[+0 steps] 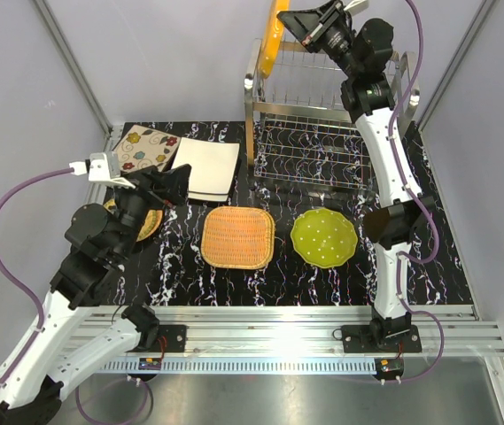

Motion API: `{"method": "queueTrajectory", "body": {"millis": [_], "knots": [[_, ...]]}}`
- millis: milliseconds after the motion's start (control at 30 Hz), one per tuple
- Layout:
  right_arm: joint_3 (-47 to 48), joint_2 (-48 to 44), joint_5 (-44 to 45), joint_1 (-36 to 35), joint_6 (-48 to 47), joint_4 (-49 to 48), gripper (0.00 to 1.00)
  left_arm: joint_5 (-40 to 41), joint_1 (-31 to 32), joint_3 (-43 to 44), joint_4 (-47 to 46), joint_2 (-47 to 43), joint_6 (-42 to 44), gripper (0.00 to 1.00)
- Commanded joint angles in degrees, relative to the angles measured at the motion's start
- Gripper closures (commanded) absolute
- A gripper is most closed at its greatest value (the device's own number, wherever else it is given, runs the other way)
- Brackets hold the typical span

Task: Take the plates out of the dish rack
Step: Grab a plate with the right arm

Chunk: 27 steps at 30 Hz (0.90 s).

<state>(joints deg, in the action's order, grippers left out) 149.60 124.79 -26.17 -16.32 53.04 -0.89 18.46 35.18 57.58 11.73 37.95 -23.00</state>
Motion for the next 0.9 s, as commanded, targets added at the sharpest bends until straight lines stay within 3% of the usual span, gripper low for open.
{"method": "queueTrajectory", "body": {"millis": [0, 867], "knots": [[5.4, -3.6, 0.1, 0.2, 2.5, -14.1, 1.0, -2.1, -0.1, 0.2, -4.6, 1.0, -0.8, 0.01], [1.2, -11.8, -5.5, 1.6, 9.5, -15.3, 1.0, -6.0, -0.2, 4.6, -6.9, 3.6, -4.5, 0.01]]}}
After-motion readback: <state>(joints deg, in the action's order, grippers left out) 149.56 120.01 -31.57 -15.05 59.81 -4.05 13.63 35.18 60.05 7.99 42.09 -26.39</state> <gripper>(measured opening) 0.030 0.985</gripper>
